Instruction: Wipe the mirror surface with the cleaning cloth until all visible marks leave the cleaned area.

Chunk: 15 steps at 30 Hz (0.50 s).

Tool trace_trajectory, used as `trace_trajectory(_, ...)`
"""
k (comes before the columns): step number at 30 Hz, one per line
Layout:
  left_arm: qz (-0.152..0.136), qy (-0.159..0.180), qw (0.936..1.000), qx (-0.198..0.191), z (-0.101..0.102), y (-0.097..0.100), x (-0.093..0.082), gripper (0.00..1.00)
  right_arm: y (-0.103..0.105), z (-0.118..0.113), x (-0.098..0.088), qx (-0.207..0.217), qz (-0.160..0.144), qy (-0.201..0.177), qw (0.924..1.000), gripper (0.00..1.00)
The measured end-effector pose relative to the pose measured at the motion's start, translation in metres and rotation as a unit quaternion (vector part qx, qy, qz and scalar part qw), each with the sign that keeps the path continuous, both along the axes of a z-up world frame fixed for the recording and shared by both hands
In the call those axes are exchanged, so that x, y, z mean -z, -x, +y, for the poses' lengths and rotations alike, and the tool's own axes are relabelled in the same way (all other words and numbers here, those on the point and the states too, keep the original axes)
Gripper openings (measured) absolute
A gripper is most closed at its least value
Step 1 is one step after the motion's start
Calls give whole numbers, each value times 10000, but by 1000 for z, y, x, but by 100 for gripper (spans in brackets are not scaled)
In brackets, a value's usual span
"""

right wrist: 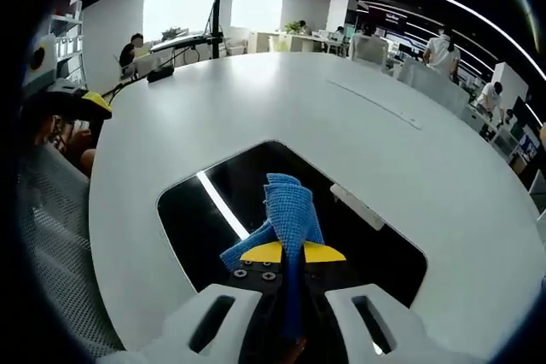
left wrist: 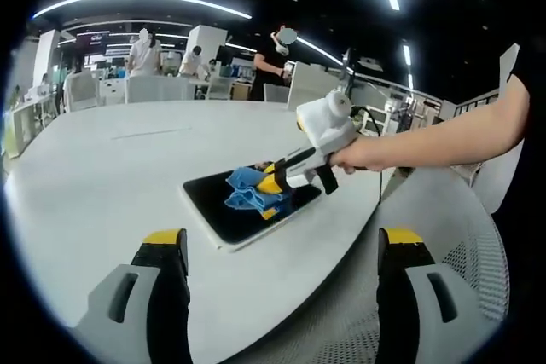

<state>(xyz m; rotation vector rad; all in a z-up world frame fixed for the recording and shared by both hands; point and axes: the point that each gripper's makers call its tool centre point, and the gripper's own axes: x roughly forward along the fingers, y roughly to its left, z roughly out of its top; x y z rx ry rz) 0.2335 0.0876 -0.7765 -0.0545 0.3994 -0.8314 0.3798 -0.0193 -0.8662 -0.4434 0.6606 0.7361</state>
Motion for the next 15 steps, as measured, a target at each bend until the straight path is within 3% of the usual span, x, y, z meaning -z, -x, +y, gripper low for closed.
trace_trajectory(10,57,-72,9999,118,-3,3,3,90,-19,-4,0,130,-94,145,9998,0)
trace_trajectory(15,-111,2,9999,112,-4,1,-4,91,-29,-5,-1,97,-212,342,9991,1)
